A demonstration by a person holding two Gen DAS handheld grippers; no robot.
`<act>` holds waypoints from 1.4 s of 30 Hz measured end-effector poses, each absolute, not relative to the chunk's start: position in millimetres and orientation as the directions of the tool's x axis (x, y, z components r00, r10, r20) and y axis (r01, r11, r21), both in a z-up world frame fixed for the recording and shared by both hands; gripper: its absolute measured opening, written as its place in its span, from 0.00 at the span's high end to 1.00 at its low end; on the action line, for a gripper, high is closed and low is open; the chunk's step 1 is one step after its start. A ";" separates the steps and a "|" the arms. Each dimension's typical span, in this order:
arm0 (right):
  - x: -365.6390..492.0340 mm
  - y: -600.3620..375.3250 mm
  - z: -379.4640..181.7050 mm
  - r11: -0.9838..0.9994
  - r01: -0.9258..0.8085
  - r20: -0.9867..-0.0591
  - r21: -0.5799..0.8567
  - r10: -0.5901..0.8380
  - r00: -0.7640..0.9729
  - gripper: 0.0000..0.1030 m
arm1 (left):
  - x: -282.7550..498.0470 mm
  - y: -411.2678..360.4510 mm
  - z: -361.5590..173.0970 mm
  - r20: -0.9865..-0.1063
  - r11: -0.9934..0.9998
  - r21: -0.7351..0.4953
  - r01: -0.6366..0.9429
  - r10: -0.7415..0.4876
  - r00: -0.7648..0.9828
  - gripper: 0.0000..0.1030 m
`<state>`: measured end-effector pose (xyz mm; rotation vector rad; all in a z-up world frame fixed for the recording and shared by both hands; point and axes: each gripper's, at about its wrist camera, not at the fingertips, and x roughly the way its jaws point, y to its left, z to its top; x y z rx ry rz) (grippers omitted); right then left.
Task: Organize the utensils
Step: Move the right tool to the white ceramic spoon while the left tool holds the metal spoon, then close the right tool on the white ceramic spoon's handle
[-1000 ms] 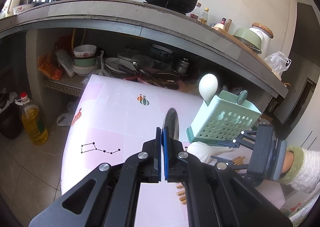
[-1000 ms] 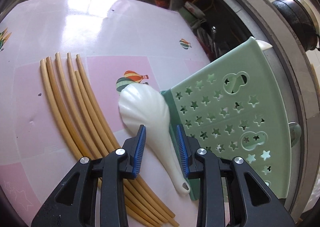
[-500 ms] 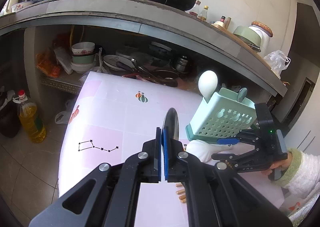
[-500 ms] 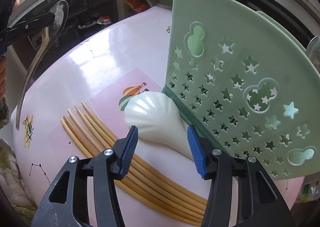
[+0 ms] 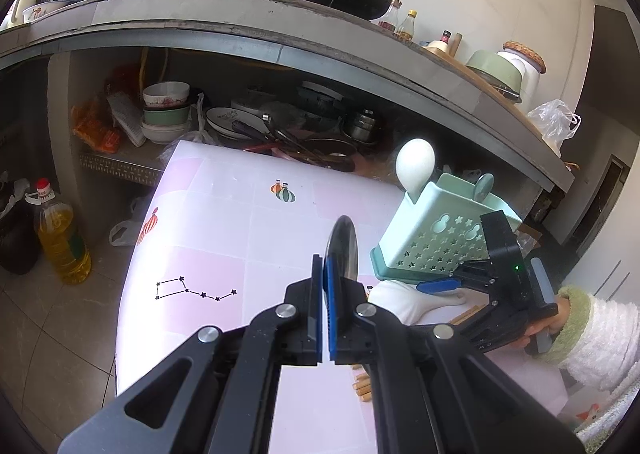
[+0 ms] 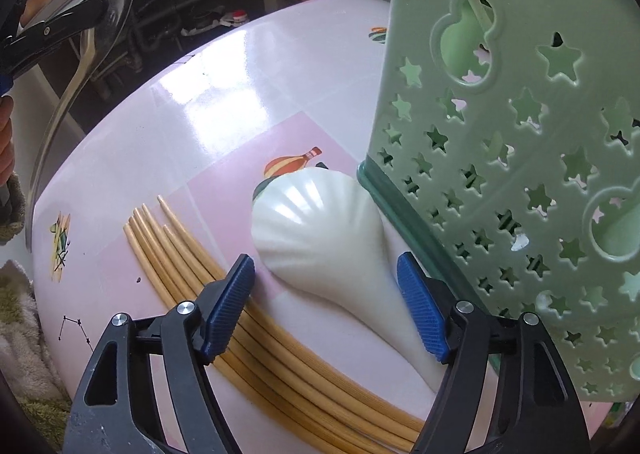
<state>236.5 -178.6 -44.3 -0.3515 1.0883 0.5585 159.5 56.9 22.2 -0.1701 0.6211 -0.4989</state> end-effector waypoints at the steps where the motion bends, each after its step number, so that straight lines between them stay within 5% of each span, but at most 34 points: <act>1: 237.1 -176.9 -44.2 0.808 -0.589 -0.903 0.002 0.254 0.345 0.31 | 159.5 56.9 22.2 -0.515 0.869 -0.299 0.395 -0.495 0.700 0.99; 4: 239.3 -172.0 -44.0 0.805 -0.593 -0.905 -0.002 0.251 0.344 0.33 | 159.2 56.6 22.0 -0.516 0.869 -0.300 0.393 -0.494 0.700 0.99; 14: 232.2 -175.8 -31.8 0.815 -0.575 -0.894 -0.076 0.200 0.401 0.69 | 159.1 58.7 21.5 -0.512 0.870 -0.304 0.388 -0.492 0.704 0.99; 20: 221.6 -169.7 -31.9 0.798 -0.576 -0.875 -0.176 0.141 0.463 0.73 | 158.0 60.3 21.5 -0.509 0.871 -0.304 0.387 -0.492 0.706 0.99; 30: 165.1 -126.0 -38.5 0.530 -0.581 -0.713 -0.617 -0.064 0.699 0.80 | 156.9 63.0 21.7 -0.507 0.870 -0.309 0.383 -0.492 0.708 0.99; 42: 131.8 -103.4 -46.9 0.441 -0.610 -0.695 -0.659 -0.045 0.718 0.78 | 156.2 64.2 22.2 -0.503 0.868 -0.315 0.384 -0.496 0.708 0.99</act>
